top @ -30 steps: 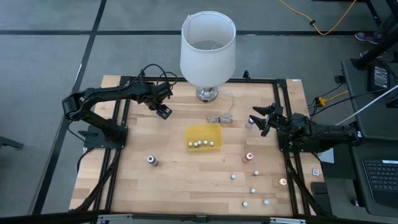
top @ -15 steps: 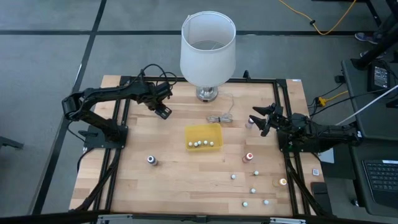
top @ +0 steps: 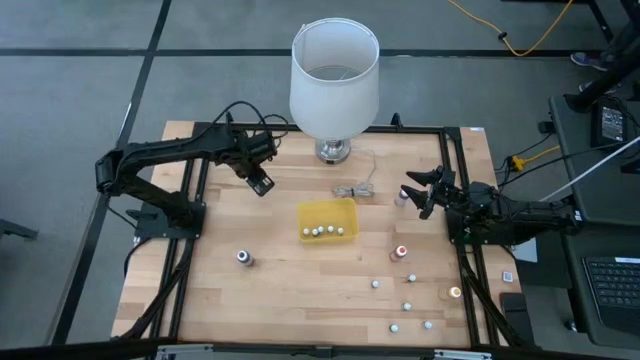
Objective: Pick & Place food coloring
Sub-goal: Put the large blue food coloring bottle into the yellow bin
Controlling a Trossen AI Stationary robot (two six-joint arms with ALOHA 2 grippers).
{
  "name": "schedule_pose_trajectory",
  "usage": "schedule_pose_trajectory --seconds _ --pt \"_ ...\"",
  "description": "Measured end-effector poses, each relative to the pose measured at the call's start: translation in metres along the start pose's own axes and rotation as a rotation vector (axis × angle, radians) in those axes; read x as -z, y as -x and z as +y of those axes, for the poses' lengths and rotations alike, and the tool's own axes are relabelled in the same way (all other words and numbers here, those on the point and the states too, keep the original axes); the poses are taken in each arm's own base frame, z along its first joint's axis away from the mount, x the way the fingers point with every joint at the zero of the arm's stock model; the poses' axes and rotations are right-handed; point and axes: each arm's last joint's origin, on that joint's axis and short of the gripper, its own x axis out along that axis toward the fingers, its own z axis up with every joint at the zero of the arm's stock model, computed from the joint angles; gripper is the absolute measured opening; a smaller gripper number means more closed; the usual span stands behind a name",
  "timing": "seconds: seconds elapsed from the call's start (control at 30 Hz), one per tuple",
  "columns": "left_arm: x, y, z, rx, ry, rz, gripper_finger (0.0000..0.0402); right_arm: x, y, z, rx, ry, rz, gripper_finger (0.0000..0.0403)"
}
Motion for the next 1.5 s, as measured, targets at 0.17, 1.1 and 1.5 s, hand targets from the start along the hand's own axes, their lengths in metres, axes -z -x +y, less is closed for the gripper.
schedule_pose_trajectory --seconds 0.17,1.1,1.5 --pt "0.006 0.02 -0.019 0.024 -0.091 0.001 0.011 0.0 0.0 0.0 0.0 0.0 0.0 0.0283" --pt "-0.035 0.033 -0.116 0.094 -0.383 -0.083 0.011 0.0 0.0 0.0 0.0 0.0 0.0 0.0283" --pt "-0.054 0.007 -0.137 0.099 -0.415 -0.045 0.011 0.0 0.0 0.0 0.0 0.0 0.0 0.0283"
